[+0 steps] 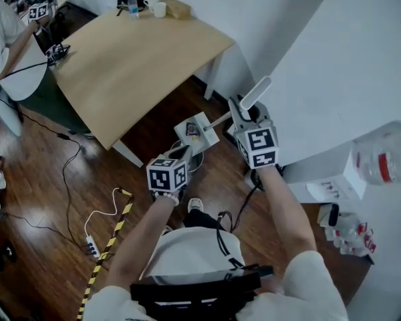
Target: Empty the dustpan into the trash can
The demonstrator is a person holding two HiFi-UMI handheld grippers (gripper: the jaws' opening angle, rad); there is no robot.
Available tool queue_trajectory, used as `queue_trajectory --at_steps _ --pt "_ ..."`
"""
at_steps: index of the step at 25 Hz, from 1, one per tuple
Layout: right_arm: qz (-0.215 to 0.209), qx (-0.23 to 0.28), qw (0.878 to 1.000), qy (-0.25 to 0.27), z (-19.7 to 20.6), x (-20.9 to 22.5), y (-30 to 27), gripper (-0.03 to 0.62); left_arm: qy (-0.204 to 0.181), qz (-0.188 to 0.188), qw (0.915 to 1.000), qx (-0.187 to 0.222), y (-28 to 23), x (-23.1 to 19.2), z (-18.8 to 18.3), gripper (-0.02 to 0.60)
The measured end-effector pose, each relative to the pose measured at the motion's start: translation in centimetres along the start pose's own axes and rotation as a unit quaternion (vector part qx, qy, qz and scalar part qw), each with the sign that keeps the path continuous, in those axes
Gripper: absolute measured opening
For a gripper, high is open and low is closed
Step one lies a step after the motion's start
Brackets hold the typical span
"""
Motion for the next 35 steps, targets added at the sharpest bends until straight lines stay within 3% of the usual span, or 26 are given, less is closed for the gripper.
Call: queue_trajectory --at_steps 16,35 --pt "0.008 0.009 1.0 0.027 1.3 -6.9 6.3 0.1 0.012 0.004 0.9999 0.007 5.4 -0.1 4.1 -0.002" --pt "-0.005 0.018 0.997 0.071 1.9 -12.5 9.4 0.101 0.035 -0.004 0.9993 0.007 9.0 -1.1 7.9 -0.002"
Point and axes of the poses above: the fingertips, and each gripper's own axes: y backward along the fingers, x to its right, z out of its underside, the point moved 10 cm from there along y, backward along the fingers, and after that the axes turned 2 degrees about -y, right-handed, at the moved point
